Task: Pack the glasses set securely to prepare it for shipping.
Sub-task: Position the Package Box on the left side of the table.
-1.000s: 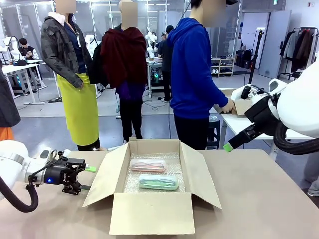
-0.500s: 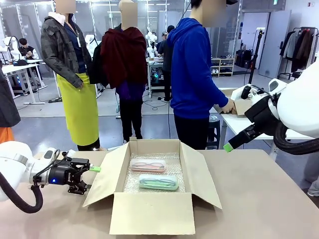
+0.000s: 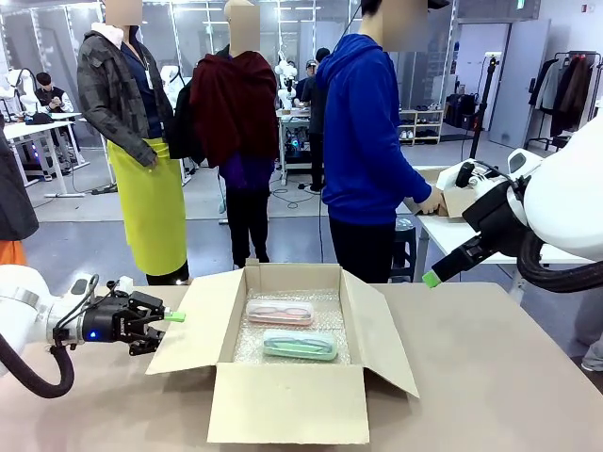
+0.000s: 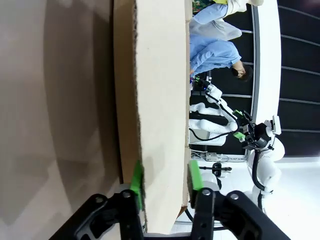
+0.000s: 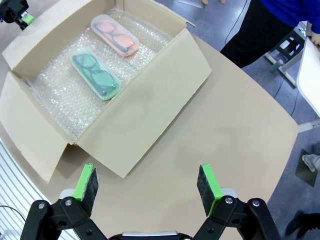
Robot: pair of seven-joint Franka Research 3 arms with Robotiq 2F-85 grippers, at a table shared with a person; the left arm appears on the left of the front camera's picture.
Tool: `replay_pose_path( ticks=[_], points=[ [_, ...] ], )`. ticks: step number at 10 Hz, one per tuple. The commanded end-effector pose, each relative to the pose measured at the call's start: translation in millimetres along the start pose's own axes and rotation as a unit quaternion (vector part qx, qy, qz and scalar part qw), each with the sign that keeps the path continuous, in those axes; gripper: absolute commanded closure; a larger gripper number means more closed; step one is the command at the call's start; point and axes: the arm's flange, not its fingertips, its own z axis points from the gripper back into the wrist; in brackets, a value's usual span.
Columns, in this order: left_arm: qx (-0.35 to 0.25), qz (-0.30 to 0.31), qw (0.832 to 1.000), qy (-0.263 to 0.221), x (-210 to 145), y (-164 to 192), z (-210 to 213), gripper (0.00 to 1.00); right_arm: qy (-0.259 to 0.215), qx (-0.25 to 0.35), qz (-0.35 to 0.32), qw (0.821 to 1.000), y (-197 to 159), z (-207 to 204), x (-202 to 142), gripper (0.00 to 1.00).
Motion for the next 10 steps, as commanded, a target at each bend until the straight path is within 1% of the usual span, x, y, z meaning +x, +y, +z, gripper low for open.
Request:
replay_pose_path(
  ticks=[1, 2, 4, 5, 6, 10],
  points=[
    [-0.027, 0.004, 0.999, 0.017, -3, -2, -4, 0.96, -0.004, -0.004, -0.007, 1.000, 3, -1, 1, 0.00],
    [-0.030, -0.001, 0.999, 0.026, -5, -3, -7, 1.00, -0.004, -0.004, -0.007, 1.000, 3, -1, 1, 0.00],
    [-0.023, 0.002, 0.999, 0.030, -6, 1, -12, 1.00, -0.004, -0.004, -0.007, 1.000, 3, -1, 1, 0.00],
    [-0.013, 0.011, 0.999, 0.042, -8, 5, -21, 1.00, -0.004, -0.004, -0.007, 1.000, 3, -1, 1, 0.00],
    [-0.021, 0.001, 1.000, 0.019, -5, -3, -11, 1.00, -0.004, -0.004, -0.007, 1.000, 3, -1, 1, 0.00],
    [-0.021, 0.001, 1.000, 0.019, -5, -3, -11, 1.00, -0.004, -0.004, -0.007, 1.000, 3, -1, 1, 0.00]
  ],
)
